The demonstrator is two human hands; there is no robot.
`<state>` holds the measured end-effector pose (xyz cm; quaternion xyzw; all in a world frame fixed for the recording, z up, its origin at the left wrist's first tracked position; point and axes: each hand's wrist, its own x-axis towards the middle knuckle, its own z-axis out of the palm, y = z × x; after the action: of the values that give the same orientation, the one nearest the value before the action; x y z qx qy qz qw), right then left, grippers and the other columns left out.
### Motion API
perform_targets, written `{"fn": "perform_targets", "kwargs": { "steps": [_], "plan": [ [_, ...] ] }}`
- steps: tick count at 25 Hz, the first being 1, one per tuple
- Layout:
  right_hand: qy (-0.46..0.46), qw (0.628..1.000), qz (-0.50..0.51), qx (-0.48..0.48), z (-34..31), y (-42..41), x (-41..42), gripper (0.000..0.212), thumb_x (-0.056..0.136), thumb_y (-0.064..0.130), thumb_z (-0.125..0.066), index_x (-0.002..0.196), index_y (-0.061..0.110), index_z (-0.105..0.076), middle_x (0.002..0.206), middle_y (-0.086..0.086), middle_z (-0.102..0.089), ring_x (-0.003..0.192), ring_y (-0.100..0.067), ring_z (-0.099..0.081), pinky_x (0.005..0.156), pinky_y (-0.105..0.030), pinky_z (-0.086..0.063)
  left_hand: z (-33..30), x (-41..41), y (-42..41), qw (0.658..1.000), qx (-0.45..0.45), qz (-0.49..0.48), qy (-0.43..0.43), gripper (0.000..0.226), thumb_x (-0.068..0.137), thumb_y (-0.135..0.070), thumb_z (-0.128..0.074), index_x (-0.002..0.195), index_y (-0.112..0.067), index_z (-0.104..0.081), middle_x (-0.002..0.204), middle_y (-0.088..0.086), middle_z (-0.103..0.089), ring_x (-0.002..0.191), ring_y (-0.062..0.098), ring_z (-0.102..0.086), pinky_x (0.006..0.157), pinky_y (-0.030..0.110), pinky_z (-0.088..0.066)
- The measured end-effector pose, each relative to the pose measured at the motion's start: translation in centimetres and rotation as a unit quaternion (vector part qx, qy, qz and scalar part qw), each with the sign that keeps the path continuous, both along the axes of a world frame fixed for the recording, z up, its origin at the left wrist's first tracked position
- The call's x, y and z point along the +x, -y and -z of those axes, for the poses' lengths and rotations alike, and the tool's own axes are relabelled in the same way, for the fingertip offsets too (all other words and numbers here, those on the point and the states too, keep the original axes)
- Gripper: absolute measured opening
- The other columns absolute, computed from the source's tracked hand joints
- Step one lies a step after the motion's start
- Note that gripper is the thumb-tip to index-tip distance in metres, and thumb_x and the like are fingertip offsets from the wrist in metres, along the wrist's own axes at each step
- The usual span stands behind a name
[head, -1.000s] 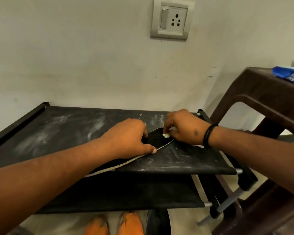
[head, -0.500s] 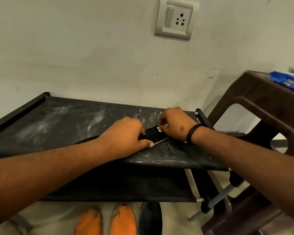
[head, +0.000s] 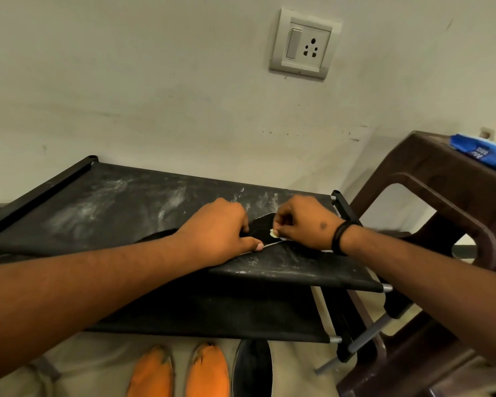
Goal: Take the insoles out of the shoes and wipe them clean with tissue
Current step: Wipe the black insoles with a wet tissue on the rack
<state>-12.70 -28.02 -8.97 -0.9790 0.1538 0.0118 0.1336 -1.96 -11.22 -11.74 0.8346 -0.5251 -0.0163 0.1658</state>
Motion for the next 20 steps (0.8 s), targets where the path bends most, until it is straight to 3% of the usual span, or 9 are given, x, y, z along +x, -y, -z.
{"fn": "perform_targets", "kwargs": {
  "steps": [5,10,15,20],
  "plan": [
    [0.038,0.993,0.094,-0.055,0.3,1.9,1.1,0.015,0.093,0.017,-0.061,0.085,0.011,-0.072,0.085,-0.005,-0.072,0.079,-0.019,-0.067,0.079,-0.036,-0.058,-0.1,0.0,0.1,1.000,0.000,0.002,-0.007,0.048,0.085,-0.060,-0.068,0.097,-0.015,-0.078,0.089,0.003,-0.077,0.077,0.016,-0.070,0.076,0.039,-0.059],
    [0.009,1.000,-0.004,0.006,0.2,0.0,0.5,0.010,0.089,0.015,-0.069,0.080,0.014,-0.073,0.073,0.007,-0.067,0.069,-0.004,-0.062,0.068,-0.020,-0.050,0.1,0.0,0.0,1.000,-0.007,-0.003,-0.002,0.045,0.084,-0.060,-0.069,0.096,-0.017,-0.078,0.085,0.000,-0.076,0.071,0.012,-0.068,0.072,0.038,-0.059],
    [0.014,0.994,0.069,-0.080,0.1,1.4,1.3,0.016,0.090,0.017,-0.062,0.077,0.011,-0.068,0.078,-0.007,-0.069,0.074,-0.023,-0.066,0.076,-0.041,-0.059,0.0,0.0,0.2,1.000,-0.008,-0.007,-0.016,0.045,0.084,-0.060,-0.069,0.096,-0.018,-0.078,0.089,0.001,-0.077,0.077,0.013,-0.070,0.076,0.038,-0.060],
    [0.000,1.000,-0.017,0.005,0.0,-1.1,1.0,0.010,0.090,0.013,-0.066,0.082,0.012,-0.072,0.082,-0.001,-0.071,0.074,-0.010,-0.065,0.072,-0.024,-0.054,-0.2,-0.3,-0.2,1.000,-0.009,-0.012,-0.006,0.040,0.084,-0.058,-0.070,0.091,-0.020,-0.078,0.074,-0.003,-0.072,0.061,0.009,-0.064,0.058,0.026,-0.051]
  ]
}}
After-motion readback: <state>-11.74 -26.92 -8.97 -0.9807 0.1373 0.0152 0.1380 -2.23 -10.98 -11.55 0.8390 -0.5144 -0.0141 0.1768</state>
